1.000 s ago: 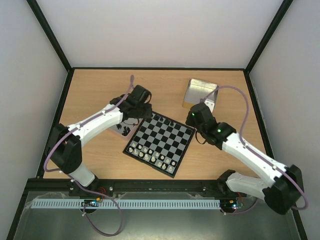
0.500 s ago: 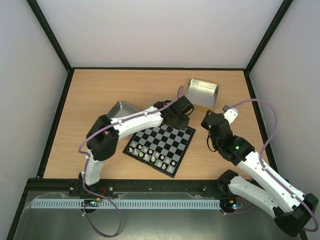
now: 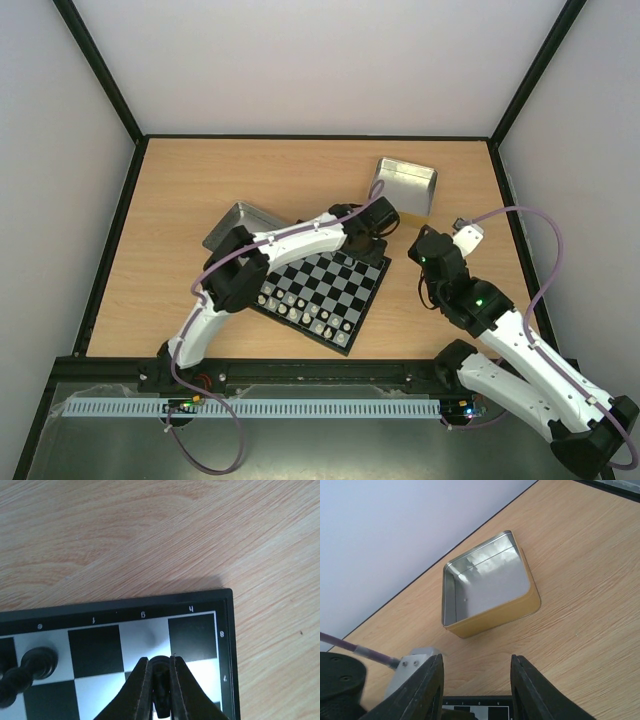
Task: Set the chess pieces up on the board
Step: Place the chess piece on the chessboard.
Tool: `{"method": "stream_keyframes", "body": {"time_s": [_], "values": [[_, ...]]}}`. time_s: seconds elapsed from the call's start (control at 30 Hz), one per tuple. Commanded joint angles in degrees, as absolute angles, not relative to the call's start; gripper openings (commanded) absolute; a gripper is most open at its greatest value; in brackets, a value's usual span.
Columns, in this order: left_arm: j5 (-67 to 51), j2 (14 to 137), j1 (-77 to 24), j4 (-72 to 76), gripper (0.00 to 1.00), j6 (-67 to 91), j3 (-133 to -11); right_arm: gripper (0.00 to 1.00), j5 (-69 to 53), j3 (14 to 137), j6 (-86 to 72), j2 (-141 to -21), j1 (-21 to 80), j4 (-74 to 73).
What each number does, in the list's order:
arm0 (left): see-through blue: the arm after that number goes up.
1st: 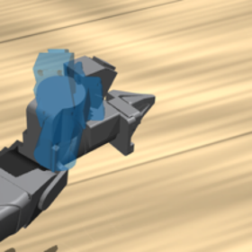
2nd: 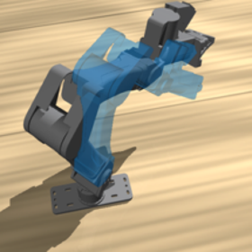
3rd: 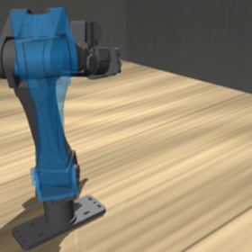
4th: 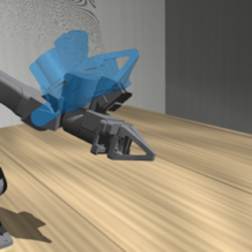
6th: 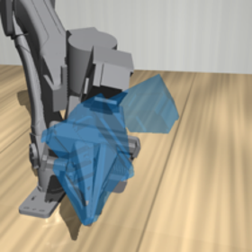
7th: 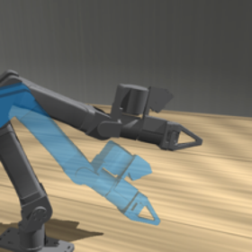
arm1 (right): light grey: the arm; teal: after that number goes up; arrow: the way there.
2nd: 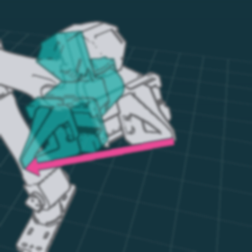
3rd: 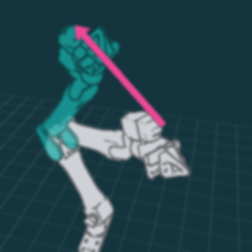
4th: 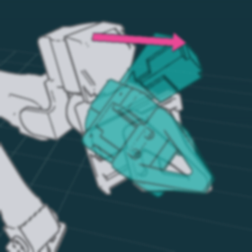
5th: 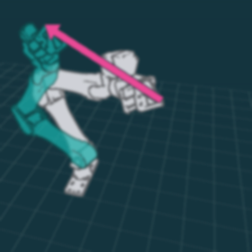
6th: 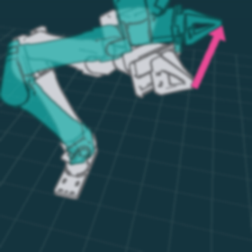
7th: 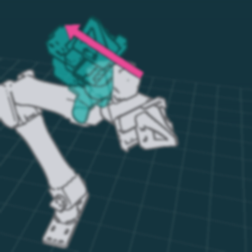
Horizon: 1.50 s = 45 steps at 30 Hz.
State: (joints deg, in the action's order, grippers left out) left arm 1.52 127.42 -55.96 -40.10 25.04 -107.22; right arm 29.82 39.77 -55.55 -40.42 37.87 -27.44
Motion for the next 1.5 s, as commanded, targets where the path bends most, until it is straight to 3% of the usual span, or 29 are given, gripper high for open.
{"method": "stream_keyframes", "body": {"time_s": [0.0,0.27,0.63,0.93,1.23,1.37,1.47], "values": [[3.6,130.8,-56.0,-43.2,0.05,24.6,-111.3,0.36,33.1,39.3,-55.9,-39.9,37.7,-28.4],[5.9,132.6,-56.0,-44.6,0.05,24.1,-112.0,0.36,33.3,39.1,-55.7,-40.1,37.7,-28.1],[0.5,134.4,-55.7,-43.5,0.06,23.4,-113.0,0.36,33.2,39.2,-55.4,-40.1,37.7,-28.2],[3.2,133.9,-55.3,-43.4,0.12,23.5,-112.1,0.36,32.7,39.0,-55.6,-40.2,37.7,-28.0],[4.4,134.1,-55.2,-43.1,0.12,23.5,-111.9,0.36,32.5,38.9,-55.9,-40.1,37.7,-28.2],[4.2,134.0,-55.2,-43.2,0.17,23.6,-111.9,0.36,32.2,38.7,-56.1,-40.1,37.7,-28.2],[0.4,133.3,-55.0,-42.7,0.26,23.3,-111.8,0.36,32.2,38.9,-56.1,-40.0,37.7,-28.1]]}}
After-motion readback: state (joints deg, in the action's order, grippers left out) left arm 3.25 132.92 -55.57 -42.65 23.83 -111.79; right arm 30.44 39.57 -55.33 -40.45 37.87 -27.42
